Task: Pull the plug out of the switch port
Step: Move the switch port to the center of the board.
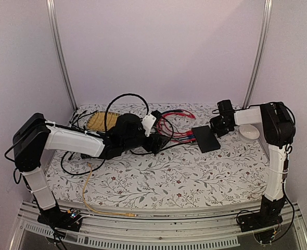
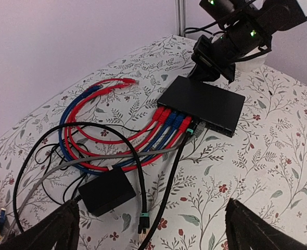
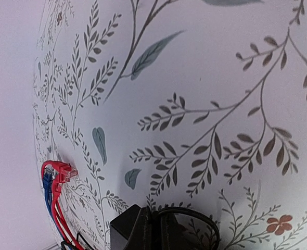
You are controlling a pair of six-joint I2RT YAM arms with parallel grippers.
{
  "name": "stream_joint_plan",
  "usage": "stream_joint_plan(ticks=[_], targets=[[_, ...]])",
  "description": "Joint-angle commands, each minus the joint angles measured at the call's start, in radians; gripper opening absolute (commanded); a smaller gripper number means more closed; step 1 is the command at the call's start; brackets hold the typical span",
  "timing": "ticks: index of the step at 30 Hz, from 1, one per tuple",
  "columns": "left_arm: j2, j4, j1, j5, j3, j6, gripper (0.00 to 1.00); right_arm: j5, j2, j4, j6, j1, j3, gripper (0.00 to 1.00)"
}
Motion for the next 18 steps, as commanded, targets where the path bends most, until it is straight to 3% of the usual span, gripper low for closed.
stream_joint_plan(ticks=[1,18], targets=[[-0.032,0.040,-0.019,0.035,-0.038,-0.062,0.97,-0.008,-0.040,-0.012,0.017,0.067,-0.055,0.03],[0.084,-0.022,-0.087,0.097,-0.053,-0.193,0.98,-0.003,-0.105,0.095,0.181,0.257,-0.229,0.03]])
